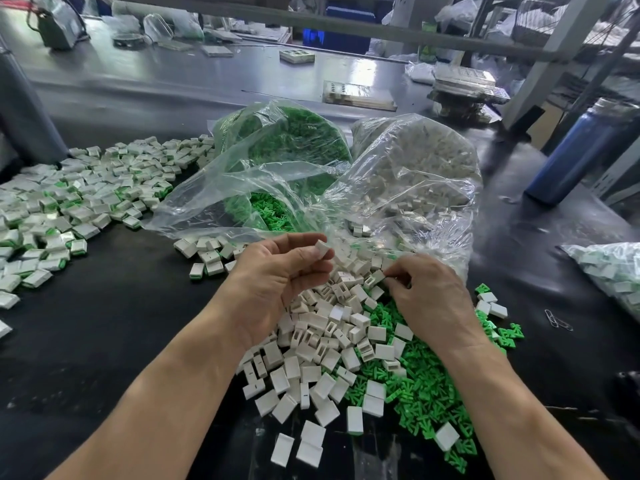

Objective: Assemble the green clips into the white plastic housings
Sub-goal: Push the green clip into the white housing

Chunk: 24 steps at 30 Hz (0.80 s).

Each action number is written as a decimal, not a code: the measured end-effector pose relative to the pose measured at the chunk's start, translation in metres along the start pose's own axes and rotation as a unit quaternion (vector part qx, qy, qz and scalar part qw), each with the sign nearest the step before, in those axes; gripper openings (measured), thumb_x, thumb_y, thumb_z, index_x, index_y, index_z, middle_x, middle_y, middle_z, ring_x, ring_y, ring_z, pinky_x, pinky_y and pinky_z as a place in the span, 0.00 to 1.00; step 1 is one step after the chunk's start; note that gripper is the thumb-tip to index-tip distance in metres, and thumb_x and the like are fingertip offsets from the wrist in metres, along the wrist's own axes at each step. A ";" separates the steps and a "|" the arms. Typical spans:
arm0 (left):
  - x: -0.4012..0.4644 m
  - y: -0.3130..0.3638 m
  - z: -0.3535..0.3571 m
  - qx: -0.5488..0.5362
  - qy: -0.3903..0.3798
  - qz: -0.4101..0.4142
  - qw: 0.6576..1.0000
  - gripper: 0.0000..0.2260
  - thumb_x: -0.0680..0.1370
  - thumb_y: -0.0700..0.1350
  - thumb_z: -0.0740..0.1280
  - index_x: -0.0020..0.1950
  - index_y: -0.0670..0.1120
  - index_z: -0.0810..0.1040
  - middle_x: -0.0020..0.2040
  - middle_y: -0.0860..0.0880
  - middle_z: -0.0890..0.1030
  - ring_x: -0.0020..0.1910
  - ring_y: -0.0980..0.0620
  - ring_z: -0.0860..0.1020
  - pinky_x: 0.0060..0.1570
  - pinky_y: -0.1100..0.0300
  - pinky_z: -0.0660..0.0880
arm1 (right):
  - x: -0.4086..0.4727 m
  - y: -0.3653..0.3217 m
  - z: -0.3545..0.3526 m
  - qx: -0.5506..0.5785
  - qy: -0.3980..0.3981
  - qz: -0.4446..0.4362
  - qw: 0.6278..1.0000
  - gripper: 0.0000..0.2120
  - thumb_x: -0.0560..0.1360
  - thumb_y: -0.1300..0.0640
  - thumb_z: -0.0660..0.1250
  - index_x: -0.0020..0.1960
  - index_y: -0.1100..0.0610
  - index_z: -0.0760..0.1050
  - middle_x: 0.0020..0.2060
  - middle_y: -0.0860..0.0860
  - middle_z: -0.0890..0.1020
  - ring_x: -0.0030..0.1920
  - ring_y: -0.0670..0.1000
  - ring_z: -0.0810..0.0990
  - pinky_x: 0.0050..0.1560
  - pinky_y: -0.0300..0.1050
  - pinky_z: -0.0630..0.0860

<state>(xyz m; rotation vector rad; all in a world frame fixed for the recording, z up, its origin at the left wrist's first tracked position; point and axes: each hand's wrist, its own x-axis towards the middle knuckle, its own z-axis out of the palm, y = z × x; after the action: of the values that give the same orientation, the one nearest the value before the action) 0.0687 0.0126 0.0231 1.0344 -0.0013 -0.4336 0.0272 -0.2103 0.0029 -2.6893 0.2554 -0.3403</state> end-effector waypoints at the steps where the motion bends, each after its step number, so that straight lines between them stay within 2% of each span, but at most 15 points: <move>1: 0.000 -0.001 0.001 0.002 -0.002 0.000 1.000 0.17 0.71 0.37 0.72 0.59 0.35 0.80 0.49 0.38 0.86 0.41 0.47 0.85 0.42 0.59 0.84 | 0.000 0.000 0.000 0.001 0.000 0.001 1.000 0.04 0.80 0.52 0.72 0.53 0.50 0.83 0.47 0.45 0.78 0.49 0.48 0.78 0.51 0.42 0.72; 5: -0.002 -0.001 0.003 0.012 -0.016 -0.005 1.000 0.17 0.72 0.38 0.71 0.60 0.34 0.80 0.51 0.36 0.86 0.42 0.46 0.86 0.43 0.58 0.84 | 0.000 -0.001 0.000 0.008 -0.003 0.005 1.000 0.03 0.80 0.53 0.72 0.53 0.51 0.82 0.47 0.45 0.78 0.50 0.48 0.78 0.57 0.46 0.78; 10: -0.003 -0.001 0.004 0.029 -0.032 -0.011 0.999 0.13 0.76 0.37 0.70 0.61 0.36 0.80 0.54 0.36 0.86 0.43 0.46 0.85 0.45 0.57 0.85 | 0.004 0.000 0.001 0.010 0.000 0.024 1.000 0.03 0.79 0.55 0.73 0.53 0.51 0.82 0.44 0.43 0.74 0.50 0.48 0.76 0.55 0.42 0.72; 16: -0.004 -0.001 0.005 0.035 -0.048 -0.004 0.998 0.16 0.72 0.37 0.72 0.59 0.36 0.81 0.55 0.35 0.85 0.43 0.46 0.85 0.46 0.55 0.84 | 0.002 -0.002 0.002 0.004 0.012 0.018 1.000 0.01 0.80 0.55 0.71 0.50 0.51 0.81 0.42 0.42 0.73 0.47 0.48 0.77 0.55 0.45 0.78; 20: -0.004 -0.002 0.005 0.030 -0.046 0.002 0.998 0.17 0.71 0.37 0.73 0.59 0.36 0.81 0.53 0.35 0.85 0.43 0.45 0.85 0.45 0.56 0.84 | 0.004 -0.001 0.003 0.004 0.019 0.026 0.999 0.01 0.80 0.55 0.71 0.50 0.51 0.81 0.41 0.41 0.72 0.47 0.48 0.76 0.51 0.42 0.74; 24: -0.003 -0.002 0.004 0.028 -0.046 0.015 0.998 0.15 0.73 0.39 0.73 0.59 0.38 0.83 0.49 0.38 0.85 0.42 0.45 0.84 0.44 0.56 0.84 | 0.004 0.000 0.003 0.003 0.014 0.027 1.000 0.04 0.80 0.53 0.72 0.54 0.51 0.83 0.44 0.43 0.73 0.49 0.48 0.75 0.54 0.43 0.73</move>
<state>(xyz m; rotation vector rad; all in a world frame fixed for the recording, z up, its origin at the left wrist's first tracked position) 0.0645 0.0095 0.0237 1.0673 -0.1129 -0.4552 0.0315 -0.2100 0.0006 -2.6687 0.3341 -0.3622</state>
